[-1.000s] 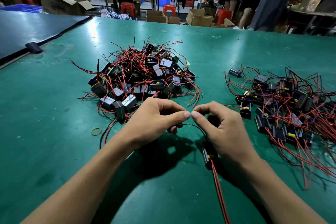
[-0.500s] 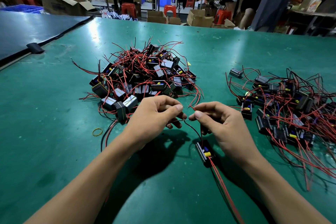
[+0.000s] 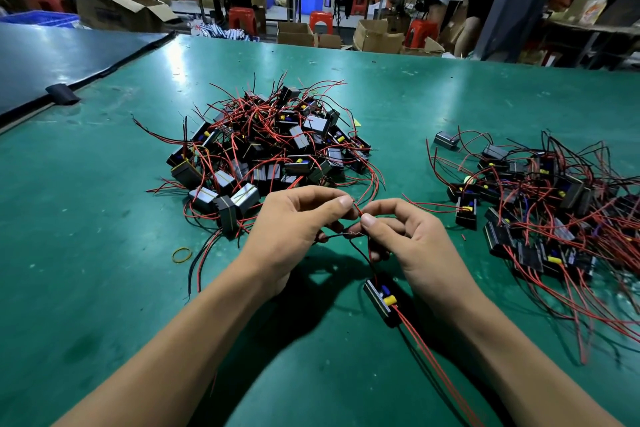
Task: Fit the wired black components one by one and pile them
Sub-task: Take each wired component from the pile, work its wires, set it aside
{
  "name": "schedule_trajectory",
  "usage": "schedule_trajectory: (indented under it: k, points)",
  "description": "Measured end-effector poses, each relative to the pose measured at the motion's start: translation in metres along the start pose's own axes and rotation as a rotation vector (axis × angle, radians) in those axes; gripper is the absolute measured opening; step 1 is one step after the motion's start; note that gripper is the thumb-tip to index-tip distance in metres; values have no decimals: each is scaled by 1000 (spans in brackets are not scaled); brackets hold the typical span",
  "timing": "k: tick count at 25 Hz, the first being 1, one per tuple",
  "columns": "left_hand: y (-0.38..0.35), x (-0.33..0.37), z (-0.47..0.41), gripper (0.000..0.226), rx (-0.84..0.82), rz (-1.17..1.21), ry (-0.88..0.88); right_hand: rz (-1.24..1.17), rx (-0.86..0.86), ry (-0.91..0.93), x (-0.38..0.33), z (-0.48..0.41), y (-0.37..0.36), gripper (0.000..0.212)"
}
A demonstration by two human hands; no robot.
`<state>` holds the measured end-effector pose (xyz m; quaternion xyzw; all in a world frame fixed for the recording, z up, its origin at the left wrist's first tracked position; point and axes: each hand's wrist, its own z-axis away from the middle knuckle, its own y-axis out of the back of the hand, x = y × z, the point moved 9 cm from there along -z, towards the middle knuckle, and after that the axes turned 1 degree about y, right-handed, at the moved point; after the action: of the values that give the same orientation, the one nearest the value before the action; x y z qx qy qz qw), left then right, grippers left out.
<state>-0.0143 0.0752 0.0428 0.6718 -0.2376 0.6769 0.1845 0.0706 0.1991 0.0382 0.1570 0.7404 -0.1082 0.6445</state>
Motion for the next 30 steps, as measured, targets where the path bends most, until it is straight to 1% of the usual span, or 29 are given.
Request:
schedule_trajectory:
  k: [4,8,11,14,17,19,21,22,24,26,30]
  points:
    - [-2,-1,-1,2,-30,4,16,14,-3,13,0,-1,1,5]
    - [-8,3,1,7,-59,33,-20,15,-2,2,0,-1,0,8]
    - [-7,6,2,6,-33,-9,-58,20,-12,-8,0,0,-1,8]
    - [-4,8,2,5,4,-64,-80,39,-8,28,-6,1,0,4]
    - [-3,14,2,2,47,-84,-109,160,61,104,-16,1,8,2]
    - [-2,15,2,2,56,-74,-111,250,124,158,-21,1,13,7]
    - [-3,16,2,3,48,-83,-113,297,156,243,-29,1,13,22]
    - [-3,16,2,3,44,-89,-116,317,155,287,-33,0,11,25]
    - [-3,16,1,4,45,-101,-120,370,144,334,-38,-3,7,21]
    - [-2,14,0,3,33,-107,-111,397,142,330,-37,-6,6,14]
    - [-6,9,0,2,-44,-129,-75,429,108,340,-39,-7,7,8]
